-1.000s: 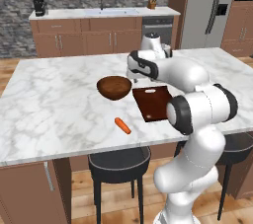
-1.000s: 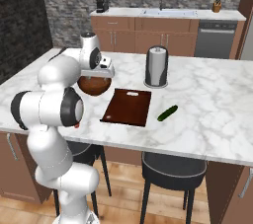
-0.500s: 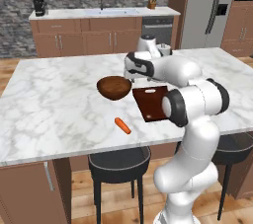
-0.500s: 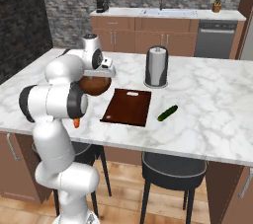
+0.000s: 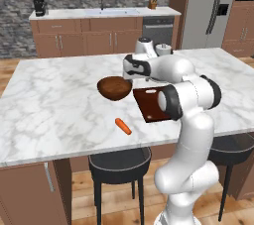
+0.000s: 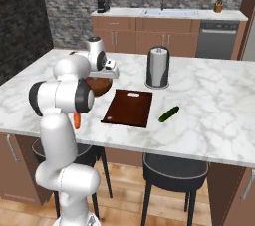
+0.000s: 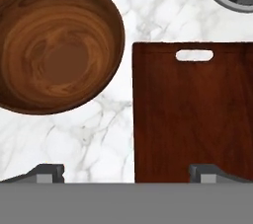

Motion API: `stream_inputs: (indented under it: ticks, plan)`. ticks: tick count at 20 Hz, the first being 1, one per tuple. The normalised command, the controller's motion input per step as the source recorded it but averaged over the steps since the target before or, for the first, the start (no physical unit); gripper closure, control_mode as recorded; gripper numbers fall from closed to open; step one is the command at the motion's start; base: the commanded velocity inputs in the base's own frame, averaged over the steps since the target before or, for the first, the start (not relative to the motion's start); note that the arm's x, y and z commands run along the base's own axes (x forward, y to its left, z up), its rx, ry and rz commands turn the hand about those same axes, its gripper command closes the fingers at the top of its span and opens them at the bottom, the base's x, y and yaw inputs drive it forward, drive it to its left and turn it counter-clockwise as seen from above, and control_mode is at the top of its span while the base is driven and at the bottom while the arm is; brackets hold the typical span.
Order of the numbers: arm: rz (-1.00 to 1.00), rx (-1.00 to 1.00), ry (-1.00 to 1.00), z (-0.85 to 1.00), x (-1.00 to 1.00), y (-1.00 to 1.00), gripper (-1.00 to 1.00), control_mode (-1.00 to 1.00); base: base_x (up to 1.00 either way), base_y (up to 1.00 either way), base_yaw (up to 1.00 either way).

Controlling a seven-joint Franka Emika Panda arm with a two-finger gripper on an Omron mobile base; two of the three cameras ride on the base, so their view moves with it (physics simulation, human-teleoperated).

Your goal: Place the two vegetables and bowl onto the tray for setting up a vegetable dip station.

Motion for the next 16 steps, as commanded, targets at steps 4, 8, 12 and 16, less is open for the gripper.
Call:
stream_inputs:
  ticks: [4,8,12,16]
  plan:
    - [-0.05,0.0,0.01,-0.11,0.35,0.0,-1.0,-1.0,0.0,0.0,0.0]
    - [-0.09,0.0,0.0,-0.11,0.31,0.0,-1.0,-1.0,0.0,0.0,0.0]
    - [-0.13,0.0,0.0,-0.16,0.27,0.03,-1.0,-1.0,0.0,0.0,0.0]
    - [-0.17,0.0,0.02,-0.21,0.17,0.12,-1.0,-1.0,0.0,0.0,0.0]
